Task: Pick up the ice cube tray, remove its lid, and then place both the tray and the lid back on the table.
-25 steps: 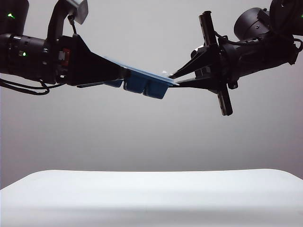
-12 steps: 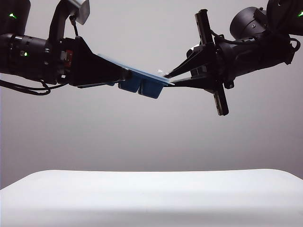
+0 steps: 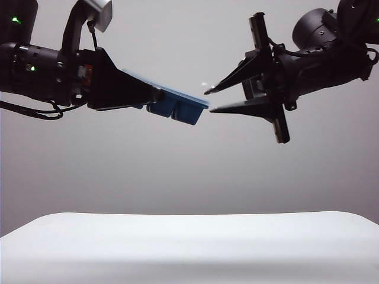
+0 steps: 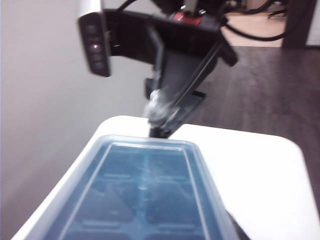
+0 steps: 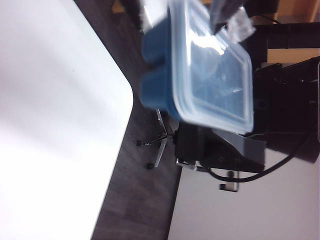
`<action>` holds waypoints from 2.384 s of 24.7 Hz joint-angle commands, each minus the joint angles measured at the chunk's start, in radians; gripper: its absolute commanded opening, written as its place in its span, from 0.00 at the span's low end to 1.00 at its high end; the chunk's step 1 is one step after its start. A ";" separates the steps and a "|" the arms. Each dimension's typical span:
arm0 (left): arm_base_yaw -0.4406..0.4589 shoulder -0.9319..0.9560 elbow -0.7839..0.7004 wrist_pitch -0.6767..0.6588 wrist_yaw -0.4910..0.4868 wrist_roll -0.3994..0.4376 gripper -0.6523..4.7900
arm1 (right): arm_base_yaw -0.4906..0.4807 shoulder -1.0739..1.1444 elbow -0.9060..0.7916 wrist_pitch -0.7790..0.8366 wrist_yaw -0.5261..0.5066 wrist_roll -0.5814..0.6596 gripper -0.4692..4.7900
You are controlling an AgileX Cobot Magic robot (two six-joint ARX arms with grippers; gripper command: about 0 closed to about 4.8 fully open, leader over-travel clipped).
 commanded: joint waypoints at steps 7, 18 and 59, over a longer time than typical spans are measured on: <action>0.000 -0.003 0.003 0.020 -0.030 -0.002 0.45 | 0.013 -0.006 0.003 -0.080 -0.066 -0.022 0.36; 0.000 -0.003 0.003 0.019 -0.021 -0.002 0.45 | 0.024 -0.006 0.003 -0.062 -0.079 -0.018 0.24; 0.084 0.179 0.001 -0.117 0.043 0.279 0.53 | -0.091 -0.010 0.003 -0.034 0.262 -0.297 0.08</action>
